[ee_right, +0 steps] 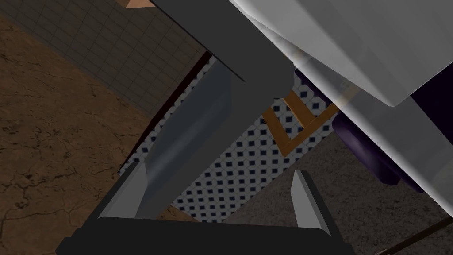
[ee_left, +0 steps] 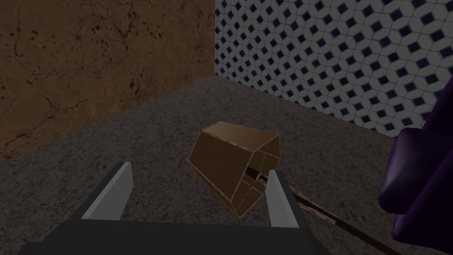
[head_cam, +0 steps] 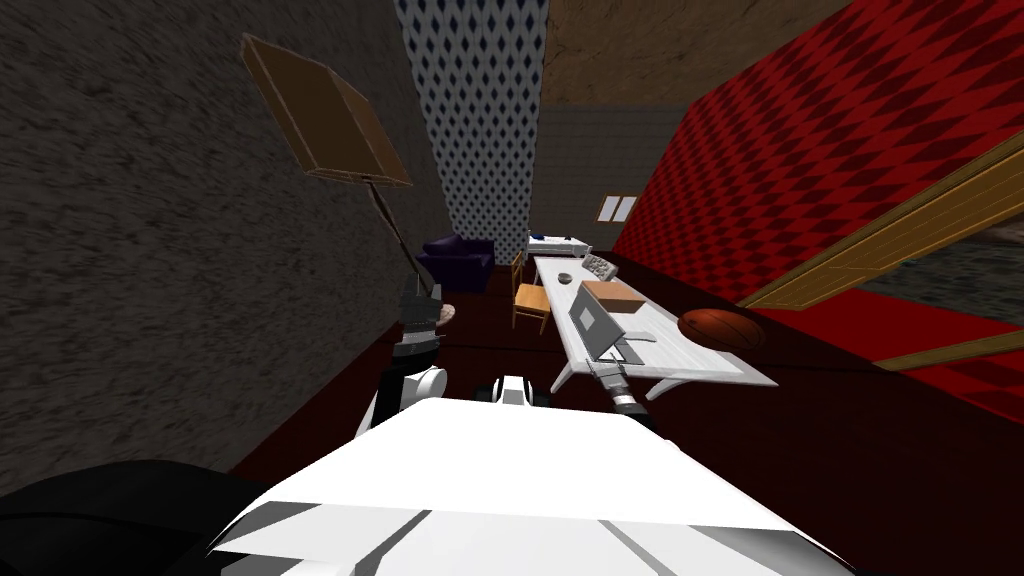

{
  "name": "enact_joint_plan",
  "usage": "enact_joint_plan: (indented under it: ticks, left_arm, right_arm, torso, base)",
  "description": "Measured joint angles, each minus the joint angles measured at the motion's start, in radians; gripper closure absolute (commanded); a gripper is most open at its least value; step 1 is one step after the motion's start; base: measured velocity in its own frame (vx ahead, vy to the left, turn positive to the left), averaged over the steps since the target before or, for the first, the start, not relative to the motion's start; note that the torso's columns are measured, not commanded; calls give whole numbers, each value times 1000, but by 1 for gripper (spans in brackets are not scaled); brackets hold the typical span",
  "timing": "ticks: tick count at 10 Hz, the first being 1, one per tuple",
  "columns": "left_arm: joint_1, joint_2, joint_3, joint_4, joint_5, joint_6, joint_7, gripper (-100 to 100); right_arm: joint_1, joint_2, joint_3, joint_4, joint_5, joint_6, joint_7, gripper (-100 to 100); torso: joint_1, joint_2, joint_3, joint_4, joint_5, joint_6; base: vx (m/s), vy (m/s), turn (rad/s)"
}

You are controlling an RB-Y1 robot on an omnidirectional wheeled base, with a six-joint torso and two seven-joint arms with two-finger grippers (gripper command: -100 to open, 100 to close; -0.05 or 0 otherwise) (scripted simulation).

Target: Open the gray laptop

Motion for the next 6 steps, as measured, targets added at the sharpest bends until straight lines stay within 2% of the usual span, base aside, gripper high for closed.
enact_joint_plan:
  ticks: [4, 6]
  left_arm:
    - [0, 0, 0, 0, 0, 0, 0, 0]
    - [0, 0, 0, 0, 0, 0, 0, 0]
  right_arm:
    - [-11, -16, 5, 38, 2, -3, 93, -100]
    - [-15, -21, 6, 48, 2, -3, 113, -100]
  torso:
    - [-1, 1, 1, 0, 0, 0]
    - [-1, 3, 2, 1, 0, 0]
  base:
    - [58, 15, -37]
    - [15, 2, -2]
